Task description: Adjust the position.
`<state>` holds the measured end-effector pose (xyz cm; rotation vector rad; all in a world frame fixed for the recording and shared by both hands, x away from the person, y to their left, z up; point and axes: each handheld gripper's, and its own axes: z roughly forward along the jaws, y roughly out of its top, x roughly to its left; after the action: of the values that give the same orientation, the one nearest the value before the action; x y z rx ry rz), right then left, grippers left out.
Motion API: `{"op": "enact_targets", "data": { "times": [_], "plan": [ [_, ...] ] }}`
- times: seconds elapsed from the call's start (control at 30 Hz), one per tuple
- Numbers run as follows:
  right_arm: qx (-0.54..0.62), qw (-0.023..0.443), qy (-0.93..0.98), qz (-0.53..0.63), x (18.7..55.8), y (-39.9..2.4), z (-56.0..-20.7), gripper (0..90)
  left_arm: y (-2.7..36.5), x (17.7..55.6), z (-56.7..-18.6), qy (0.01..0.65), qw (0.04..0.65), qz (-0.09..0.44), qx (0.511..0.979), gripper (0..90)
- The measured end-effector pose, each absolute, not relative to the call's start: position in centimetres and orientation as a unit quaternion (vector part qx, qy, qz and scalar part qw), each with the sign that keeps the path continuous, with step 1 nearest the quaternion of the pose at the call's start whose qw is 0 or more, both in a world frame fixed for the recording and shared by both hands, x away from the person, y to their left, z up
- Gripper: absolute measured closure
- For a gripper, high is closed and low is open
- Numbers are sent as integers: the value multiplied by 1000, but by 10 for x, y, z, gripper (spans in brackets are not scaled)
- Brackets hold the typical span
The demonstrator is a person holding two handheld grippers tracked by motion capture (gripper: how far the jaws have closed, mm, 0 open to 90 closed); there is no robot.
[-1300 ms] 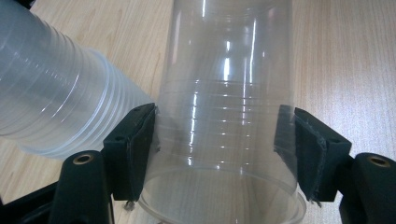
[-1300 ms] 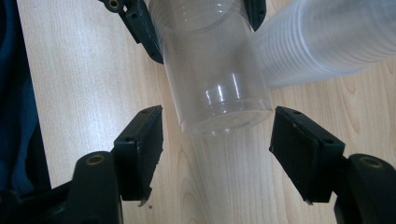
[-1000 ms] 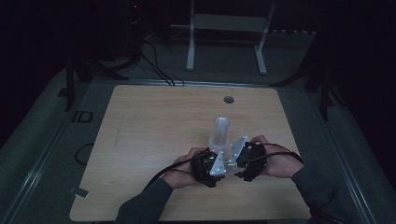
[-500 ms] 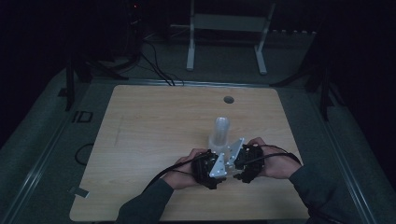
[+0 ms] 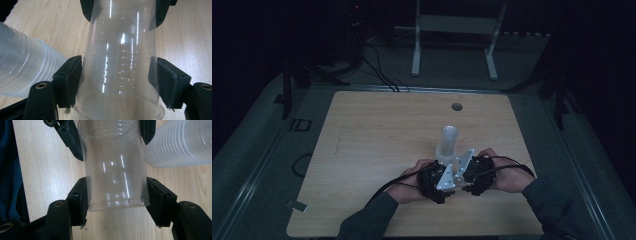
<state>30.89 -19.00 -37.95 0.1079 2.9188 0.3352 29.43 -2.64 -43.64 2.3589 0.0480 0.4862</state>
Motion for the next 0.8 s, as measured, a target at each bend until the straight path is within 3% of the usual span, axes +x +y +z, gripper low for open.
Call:
{"op": "enact_targets", "data": {
  "times": [0.2, 0.8],
  "plan": [
    [36, 102, 987, 119, 309, -191, -380, 413, -25, 294, -433, 28, 373, 185, 909, 151],
    [65, 108, 984, 124, 313, -205, -387, 413, -20, 294, -427, 41, 403, 182, 896, 148]
  ]
}}
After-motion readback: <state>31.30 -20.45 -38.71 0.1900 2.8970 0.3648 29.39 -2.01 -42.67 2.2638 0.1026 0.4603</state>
